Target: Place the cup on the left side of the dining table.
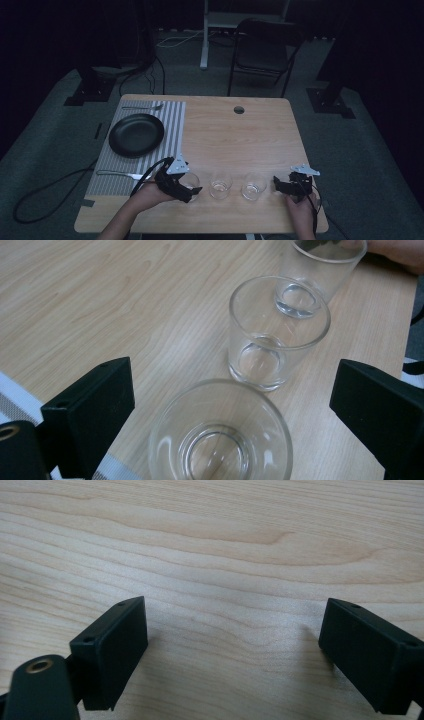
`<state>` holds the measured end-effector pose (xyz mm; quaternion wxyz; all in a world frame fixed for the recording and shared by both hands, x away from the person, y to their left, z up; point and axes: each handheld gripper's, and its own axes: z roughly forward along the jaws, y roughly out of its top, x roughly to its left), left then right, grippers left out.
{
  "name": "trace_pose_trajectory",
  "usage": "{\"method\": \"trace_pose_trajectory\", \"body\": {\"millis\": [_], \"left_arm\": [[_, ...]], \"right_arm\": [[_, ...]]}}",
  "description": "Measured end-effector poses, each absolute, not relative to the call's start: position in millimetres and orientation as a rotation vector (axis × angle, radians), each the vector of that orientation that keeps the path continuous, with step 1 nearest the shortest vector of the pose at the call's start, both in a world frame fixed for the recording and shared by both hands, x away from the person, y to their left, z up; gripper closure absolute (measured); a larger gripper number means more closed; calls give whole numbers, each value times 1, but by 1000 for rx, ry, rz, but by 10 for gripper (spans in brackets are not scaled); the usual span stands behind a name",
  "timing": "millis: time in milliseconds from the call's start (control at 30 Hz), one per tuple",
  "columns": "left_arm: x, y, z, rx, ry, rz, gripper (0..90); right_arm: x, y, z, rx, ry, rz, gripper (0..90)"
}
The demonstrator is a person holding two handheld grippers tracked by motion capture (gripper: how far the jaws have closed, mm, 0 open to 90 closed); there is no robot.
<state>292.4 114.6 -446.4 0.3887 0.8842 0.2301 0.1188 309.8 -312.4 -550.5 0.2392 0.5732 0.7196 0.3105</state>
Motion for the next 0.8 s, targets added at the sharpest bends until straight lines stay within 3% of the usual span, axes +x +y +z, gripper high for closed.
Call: {"method": "trace_pose_trajectory", "body": {"millis": [800], "left_arm": [[303,63,-450,2374,461,216,45]], "right_arm": [[310,-313,-551,1569,1971,851,118]]}}
